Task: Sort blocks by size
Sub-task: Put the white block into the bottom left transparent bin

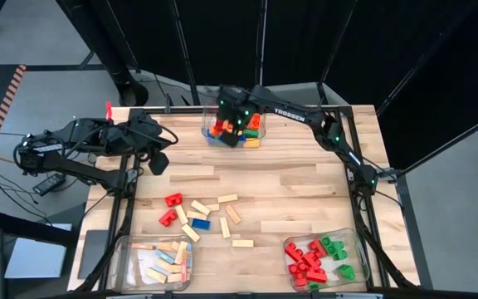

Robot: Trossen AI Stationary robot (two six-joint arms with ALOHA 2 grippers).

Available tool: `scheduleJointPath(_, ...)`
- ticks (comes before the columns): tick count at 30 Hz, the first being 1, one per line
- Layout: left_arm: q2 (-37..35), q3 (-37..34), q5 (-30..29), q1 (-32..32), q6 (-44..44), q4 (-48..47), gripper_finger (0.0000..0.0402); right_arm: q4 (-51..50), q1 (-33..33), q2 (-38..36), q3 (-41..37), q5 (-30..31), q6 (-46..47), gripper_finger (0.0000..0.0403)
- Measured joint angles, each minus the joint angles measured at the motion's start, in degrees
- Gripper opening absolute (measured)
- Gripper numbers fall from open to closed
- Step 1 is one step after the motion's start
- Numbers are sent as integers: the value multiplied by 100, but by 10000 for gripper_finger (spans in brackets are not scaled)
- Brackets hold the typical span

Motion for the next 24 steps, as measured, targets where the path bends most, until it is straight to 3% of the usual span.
scheduleJointPath(3,0,0,0,0,0,-41,13,-126,465,-74,6,-1436,-34,339)
scheduleJointPath(5,0,-2,0,1,16,-119,13,-148,888,-115,7,-1844,-158,323)
scheduleJointPath(7,0,-2,-2,2,26,-136,13,-80,1376,-118,7,-1613,-445,310)
scheduleJointPath(11,2,-2,-2,2,47,-150,13,324,2296,-78,-215,-45,-1469,291)
scheduleJointPath(13,2,-2,-1,0,120,-155,13,590,2611,-10,-402,445,-1797,284)
scheduleJointPath(18,4,-2,0,2,133,-161,13,1454,2860,70,-959,642,-1819,270)
scheduleJointPath(24,4,-2,0,0,132,-241,13,1890,2585,67,-1558,667,-1466,256)
